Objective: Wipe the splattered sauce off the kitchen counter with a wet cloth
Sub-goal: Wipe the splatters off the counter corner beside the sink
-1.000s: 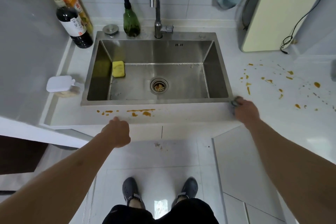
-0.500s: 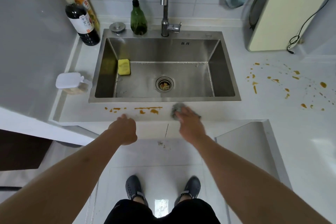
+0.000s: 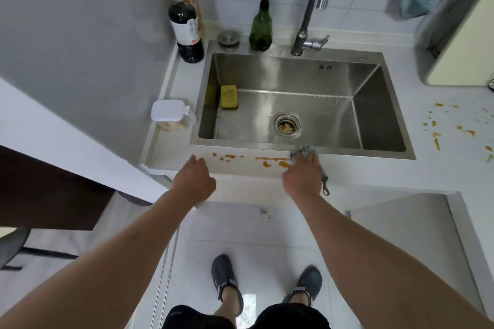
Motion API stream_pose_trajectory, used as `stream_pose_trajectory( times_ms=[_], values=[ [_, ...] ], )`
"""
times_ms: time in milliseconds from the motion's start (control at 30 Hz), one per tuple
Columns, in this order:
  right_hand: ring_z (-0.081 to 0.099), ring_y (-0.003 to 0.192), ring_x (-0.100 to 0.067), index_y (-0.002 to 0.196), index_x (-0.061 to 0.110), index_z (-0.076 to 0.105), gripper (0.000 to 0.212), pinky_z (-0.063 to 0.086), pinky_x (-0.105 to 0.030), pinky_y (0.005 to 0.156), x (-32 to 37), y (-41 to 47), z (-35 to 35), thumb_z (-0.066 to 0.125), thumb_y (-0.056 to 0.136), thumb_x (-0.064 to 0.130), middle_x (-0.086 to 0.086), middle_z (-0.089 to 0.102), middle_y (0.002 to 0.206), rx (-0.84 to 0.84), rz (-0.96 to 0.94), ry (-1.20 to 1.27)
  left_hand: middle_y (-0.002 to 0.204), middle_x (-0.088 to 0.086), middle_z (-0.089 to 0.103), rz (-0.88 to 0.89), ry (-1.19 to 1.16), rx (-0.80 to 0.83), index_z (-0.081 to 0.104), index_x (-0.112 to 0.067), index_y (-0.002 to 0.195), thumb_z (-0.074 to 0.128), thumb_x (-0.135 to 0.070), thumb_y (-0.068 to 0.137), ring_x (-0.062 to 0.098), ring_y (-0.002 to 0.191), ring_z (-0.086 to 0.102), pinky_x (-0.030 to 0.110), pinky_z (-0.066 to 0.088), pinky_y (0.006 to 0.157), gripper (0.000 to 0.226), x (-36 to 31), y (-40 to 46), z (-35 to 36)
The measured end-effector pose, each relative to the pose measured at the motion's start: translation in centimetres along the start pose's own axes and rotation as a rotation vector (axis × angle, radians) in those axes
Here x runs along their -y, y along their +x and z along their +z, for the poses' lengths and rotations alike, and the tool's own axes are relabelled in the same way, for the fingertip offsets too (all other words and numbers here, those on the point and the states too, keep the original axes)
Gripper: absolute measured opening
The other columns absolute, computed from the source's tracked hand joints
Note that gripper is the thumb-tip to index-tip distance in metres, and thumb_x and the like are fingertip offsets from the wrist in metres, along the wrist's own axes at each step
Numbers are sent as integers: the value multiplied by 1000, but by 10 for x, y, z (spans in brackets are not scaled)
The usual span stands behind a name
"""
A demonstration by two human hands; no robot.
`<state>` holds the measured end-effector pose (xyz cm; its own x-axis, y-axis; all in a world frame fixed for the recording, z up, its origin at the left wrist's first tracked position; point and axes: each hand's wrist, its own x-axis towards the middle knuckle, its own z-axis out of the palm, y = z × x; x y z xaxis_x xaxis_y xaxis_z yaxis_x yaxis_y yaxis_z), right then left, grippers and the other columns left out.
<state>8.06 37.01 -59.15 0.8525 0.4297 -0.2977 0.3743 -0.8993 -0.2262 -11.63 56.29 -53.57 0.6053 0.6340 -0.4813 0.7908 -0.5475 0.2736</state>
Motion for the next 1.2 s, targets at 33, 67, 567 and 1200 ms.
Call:
stream_pose_trajectory(
  times_ms=[33, 67, 567, 1200],
  values=[
    [17, 153, -36, 154, 7, 32, 66, 24, -46, 123, 23, -6, 6, 48, 92, 22, -23, 24, 163, 4, -21, 19, 134, 13, 51, -25, 18, 12, 50, -6, 136, 58, -22, 94, 34, 124, 57, 47, 52, 105, 46, 16, 3, -7],
    [19, 153, -35, 154, 7, 33, 67, 26, -45, 122, 41, -12, 8, 50, 90, 19, -22, 26, 163, -2, -54, 39, 128, 12, 52, -33, 44, 30, 51, -6, 131, 58, -22, 92, 33, 118, 57, 48, 53, 103, 43, 28, 6, -13],
    [69, 81, -29, 99, 17, 59, 21, 60, -48, 73, -36, 19, -74, 61, 83, 31, -6, 69, 90, -197, 213, 374, 146, 18, 33, 44, 349, 144, 33, -4, 148, 60, -29, 87, 33, 130, 44, 42, 47, 108, 72, 51, 17, -8],
    [62, 105, -27, 131, 34, 64, 35, 40, -27, 80, -2, -8, -21, 55, 97, 31, -4, 66, 119, -52, -232, -164, 147, 21, 30, 55, 419, 132, 29, -2, 150, 72, -41, 82, 34, 130, 43, 42, 51, 104, 89, 49, 20, 2]
  ],
)
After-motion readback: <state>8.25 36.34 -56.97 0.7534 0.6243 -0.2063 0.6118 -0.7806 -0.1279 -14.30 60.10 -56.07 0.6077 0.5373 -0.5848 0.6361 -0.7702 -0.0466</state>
